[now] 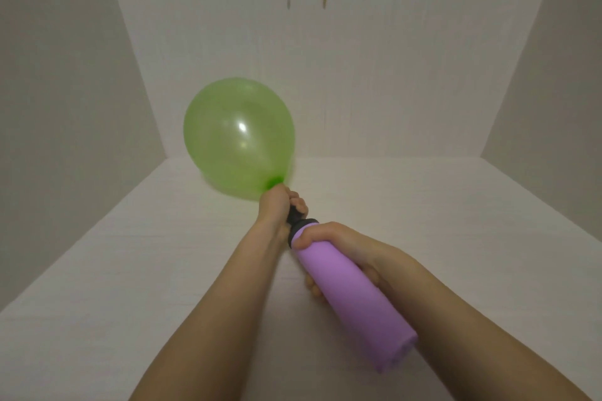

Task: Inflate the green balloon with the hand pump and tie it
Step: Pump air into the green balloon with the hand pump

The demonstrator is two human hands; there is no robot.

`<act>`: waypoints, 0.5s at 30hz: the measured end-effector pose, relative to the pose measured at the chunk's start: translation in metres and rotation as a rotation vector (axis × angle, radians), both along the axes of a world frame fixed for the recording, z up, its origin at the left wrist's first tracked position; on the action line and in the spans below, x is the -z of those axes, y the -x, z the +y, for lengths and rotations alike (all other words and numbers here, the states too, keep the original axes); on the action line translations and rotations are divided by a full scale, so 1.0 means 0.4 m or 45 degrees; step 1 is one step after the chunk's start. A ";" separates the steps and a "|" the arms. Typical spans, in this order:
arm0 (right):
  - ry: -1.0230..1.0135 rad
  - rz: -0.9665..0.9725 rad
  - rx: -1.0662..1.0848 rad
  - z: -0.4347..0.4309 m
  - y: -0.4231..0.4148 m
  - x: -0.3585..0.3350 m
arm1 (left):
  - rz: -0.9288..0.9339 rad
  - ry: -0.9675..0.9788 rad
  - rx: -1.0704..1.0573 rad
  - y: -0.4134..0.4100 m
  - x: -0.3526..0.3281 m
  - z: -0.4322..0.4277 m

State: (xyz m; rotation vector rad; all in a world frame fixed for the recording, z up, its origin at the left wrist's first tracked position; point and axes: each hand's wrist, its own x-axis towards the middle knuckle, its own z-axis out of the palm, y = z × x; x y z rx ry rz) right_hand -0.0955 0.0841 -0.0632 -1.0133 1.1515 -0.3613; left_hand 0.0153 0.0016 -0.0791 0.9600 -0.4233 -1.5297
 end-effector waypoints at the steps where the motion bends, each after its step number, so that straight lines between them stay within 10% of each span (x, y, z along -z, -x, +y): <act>1: -0.002 0.002 -0.012 0.002 0.002 0.001 | 0.008 -0.011 0.003 -0.005 0.003 -0.001; 15: -0.005 0.016 -0.031 0.009 0.009 0.003 | 0.012 -0.047 -0.013 -0.014 0.012 0.000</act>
